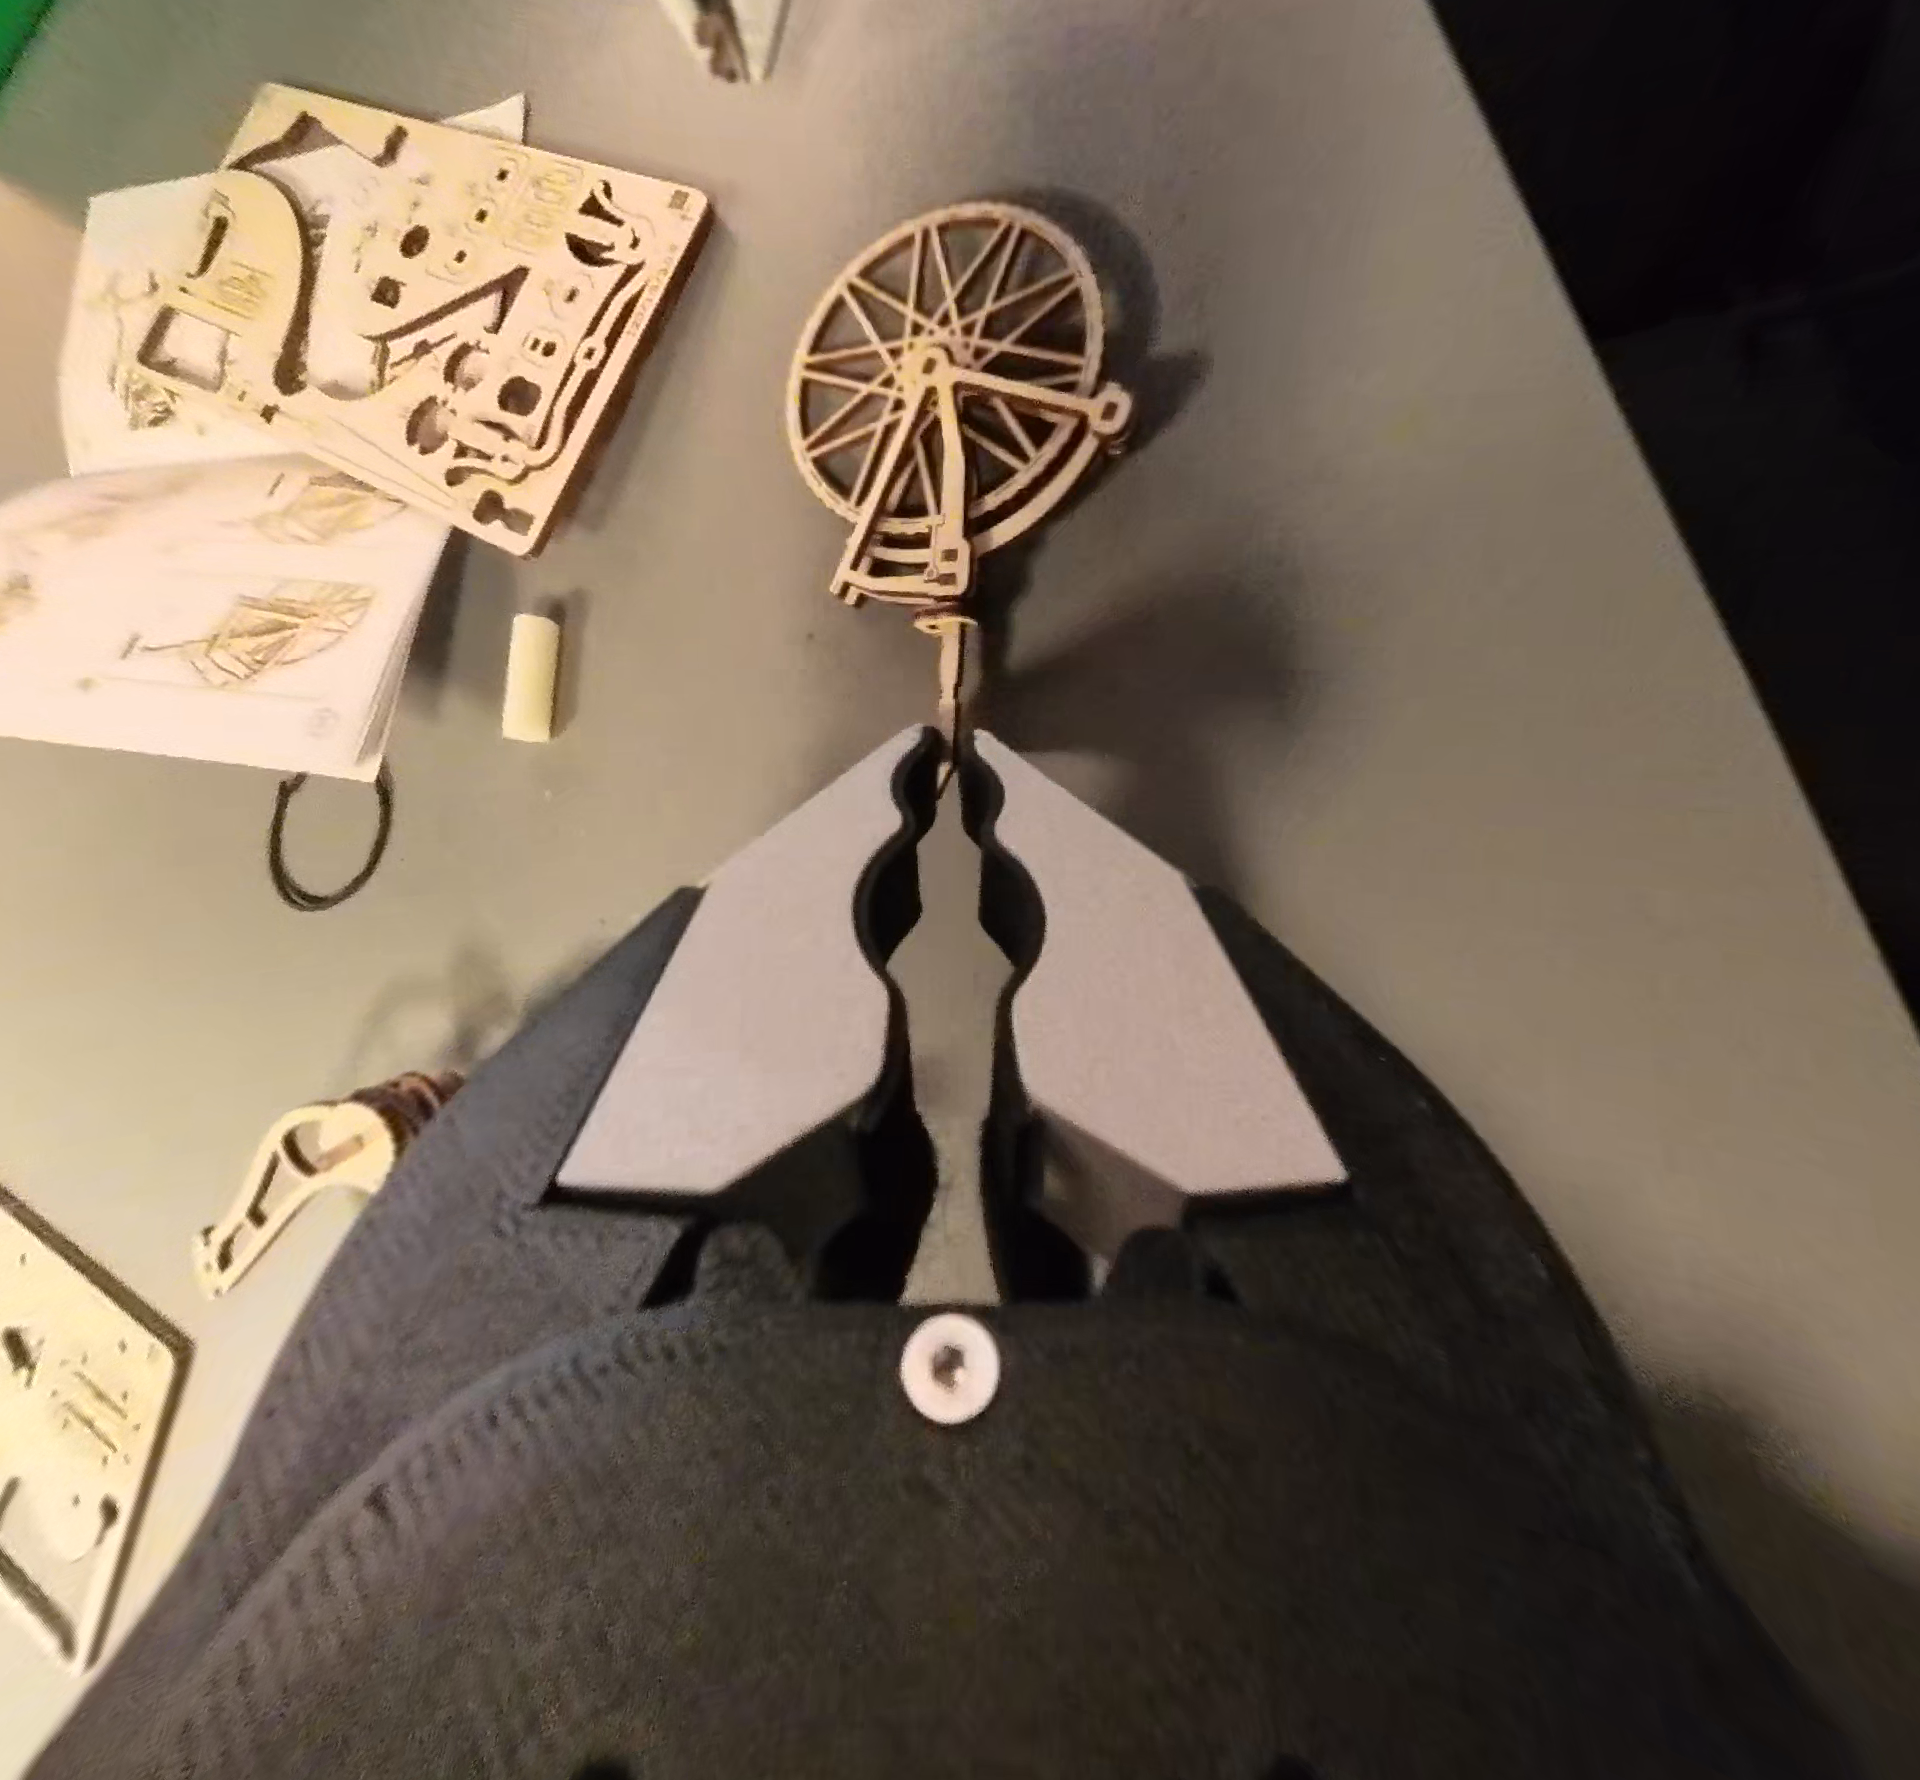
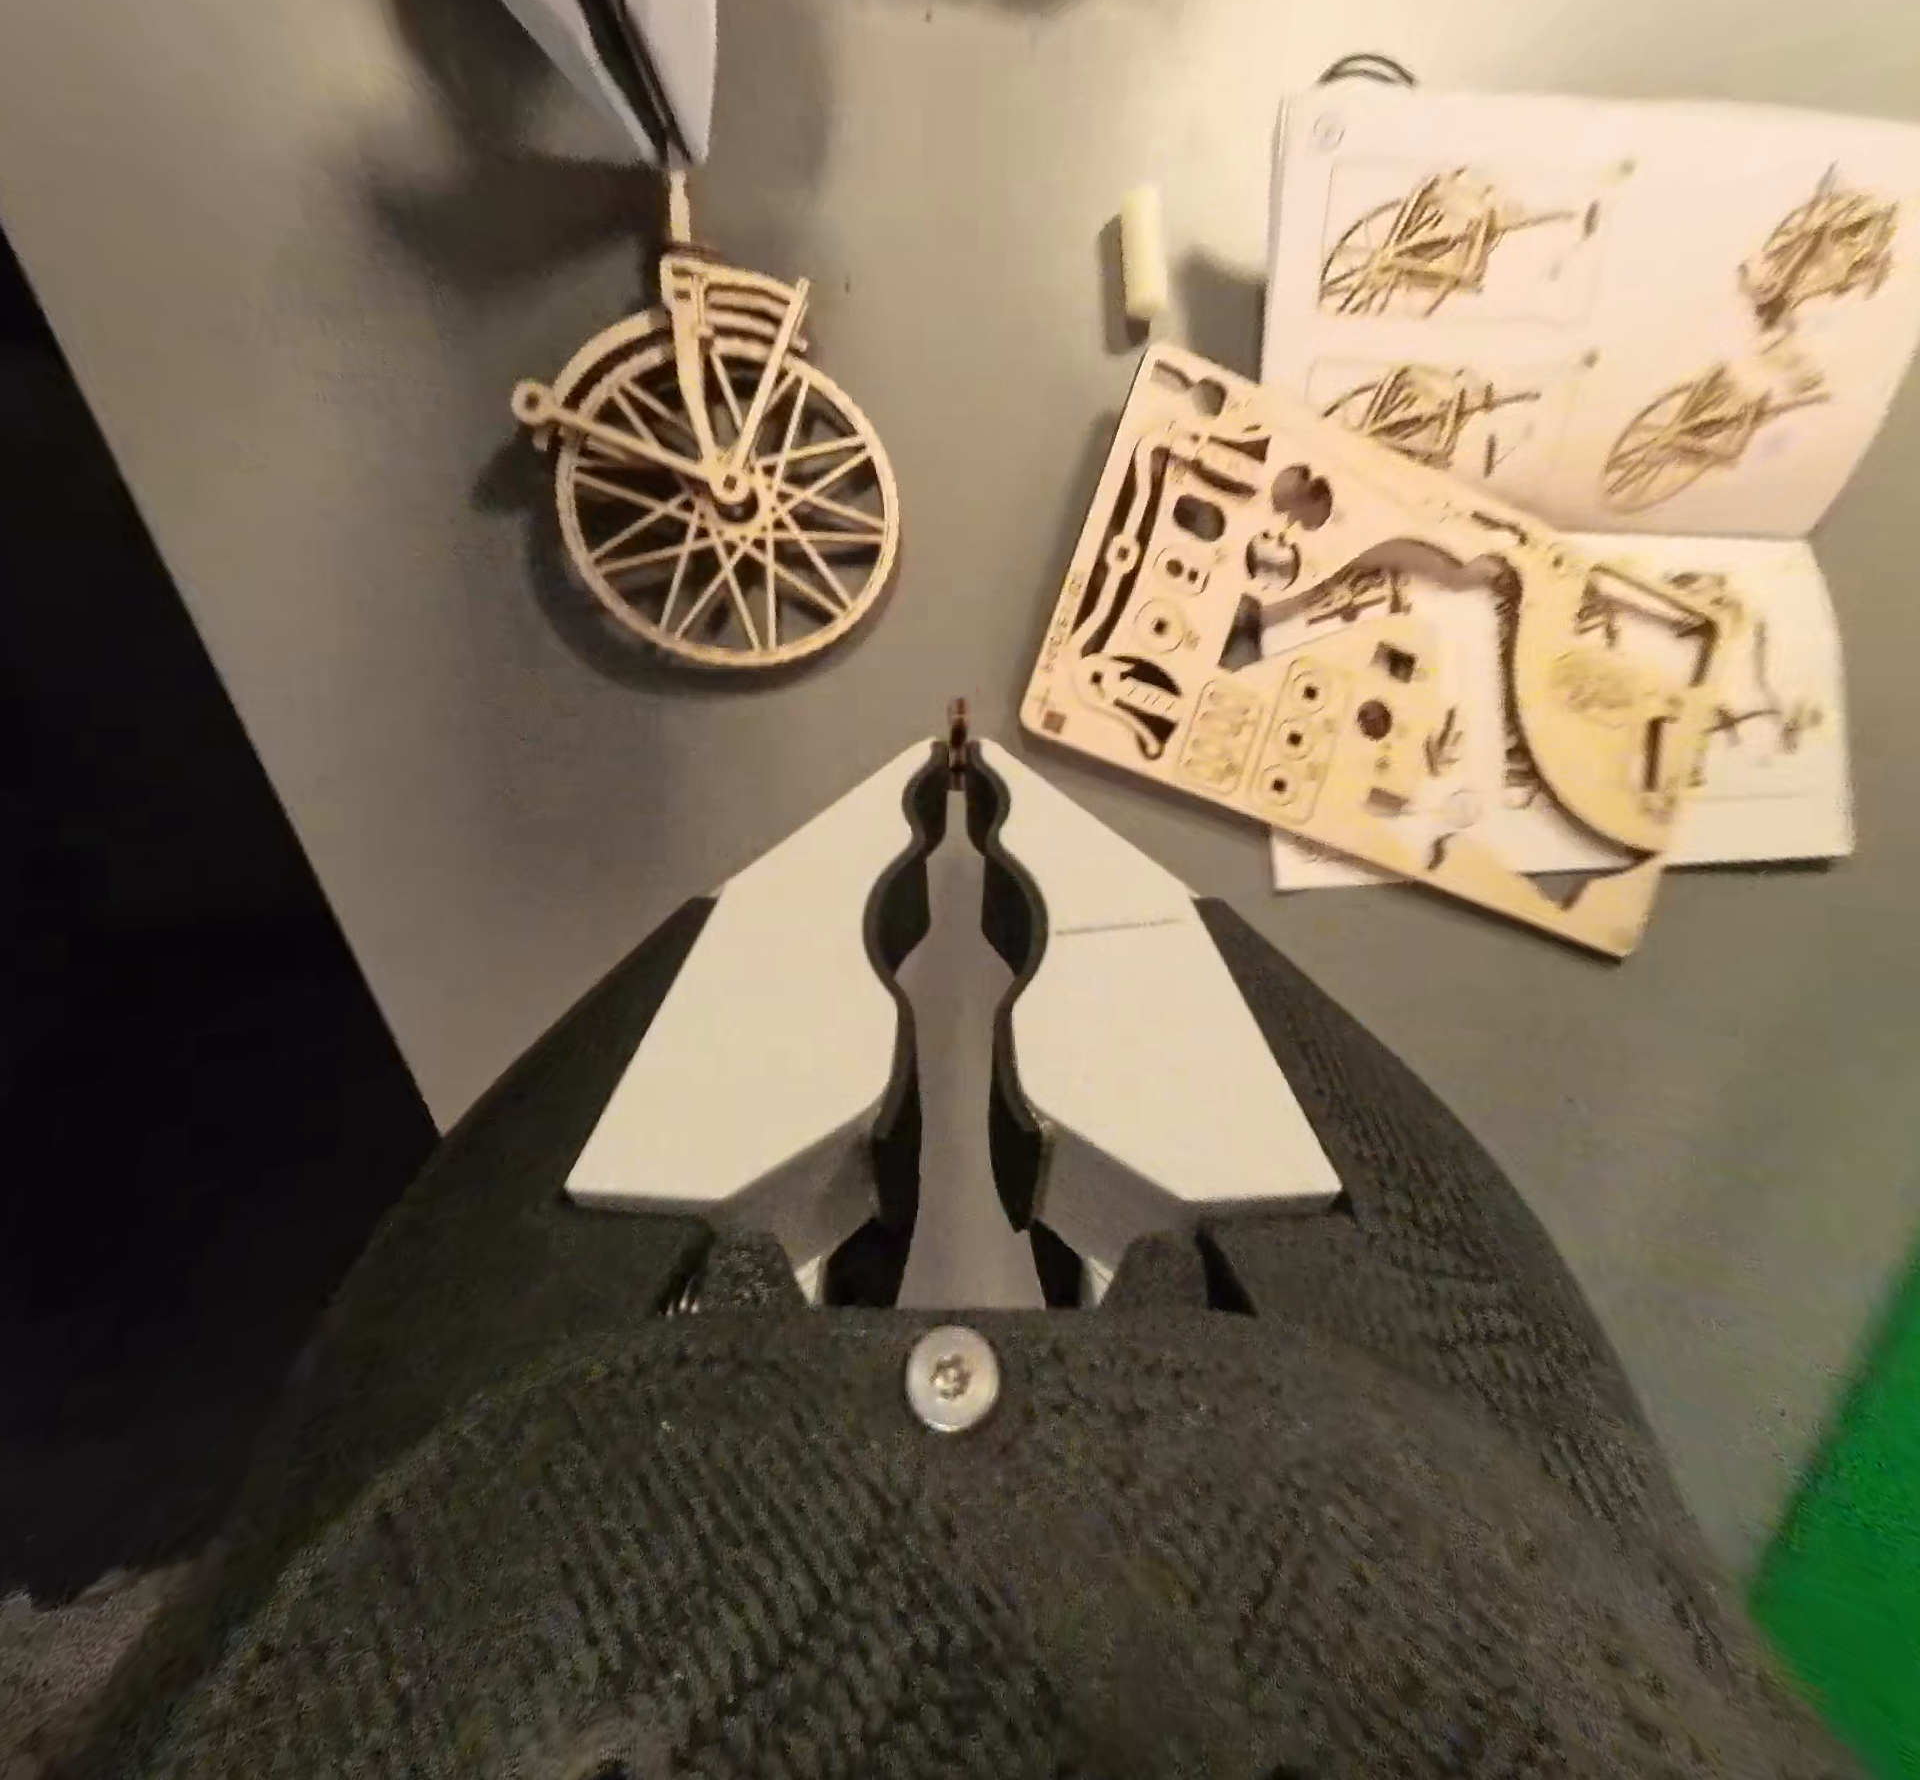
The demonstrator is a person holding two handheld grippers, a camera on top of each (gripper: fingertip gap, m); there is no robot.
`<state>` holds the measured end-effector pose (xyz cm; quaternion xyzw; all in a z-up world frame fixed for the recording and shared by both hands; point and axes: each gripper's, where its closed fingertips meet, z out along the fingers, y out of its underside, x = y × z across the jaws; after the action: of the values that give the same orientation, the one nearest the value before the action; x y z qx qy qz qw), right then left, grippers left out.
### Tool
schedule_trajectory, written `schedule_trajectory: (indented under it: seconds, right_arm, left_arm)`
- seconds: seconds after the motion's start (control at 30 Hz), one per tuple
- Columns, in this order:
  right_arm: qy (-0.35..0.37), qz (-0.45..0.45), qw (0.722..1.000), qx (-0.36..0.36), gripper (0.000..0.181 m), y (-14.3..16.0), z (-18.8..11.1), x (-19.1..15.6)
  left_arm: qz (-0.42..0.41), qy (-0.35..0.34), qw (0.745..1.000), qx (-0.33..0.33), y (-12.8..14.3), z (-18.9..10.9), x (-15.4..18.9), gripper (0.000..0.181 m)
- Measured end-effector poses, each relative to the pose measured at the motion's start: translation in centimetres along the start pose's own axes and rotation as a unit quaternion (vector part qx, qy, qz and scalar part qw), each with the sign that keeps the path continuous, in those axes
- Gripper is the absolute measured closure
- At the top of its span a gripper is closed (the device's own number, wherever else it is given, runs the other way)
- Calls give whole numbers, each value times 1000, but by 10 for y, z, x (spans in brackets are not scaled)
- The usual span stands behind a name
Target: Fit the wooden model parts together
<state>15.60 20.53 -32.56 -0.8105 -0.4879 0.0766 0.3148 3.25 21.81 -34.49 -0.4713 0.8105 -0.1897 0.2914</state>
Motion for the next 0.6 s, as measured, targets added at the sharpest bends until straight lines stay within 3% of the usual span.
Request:
schedule_trajectory:
  seconds: [0.23, 0.37, 0.5, 0.6]
  right_arm:
    - [26, 7, 999, 40, 181, 7, 8, 3]
    - [55, -19, 997, 56, 181, 6, 10, 9]
    - [153, -84, 979, 104, 181, -1, -3, 32]
    - [271, -102, 937, 194, 181, -15, -27, 63]
  left_arm:
    - [-59, 39, 997, 5, 4, -2, 2, 178]
    - [-89, 36, 995, 23, -1, -6, -2, 150]
    - [-131, -16, 985, 114, -29, -25, -26, 149]
    - [-129, -59, 981, 130, -49, -24, -46, 149]
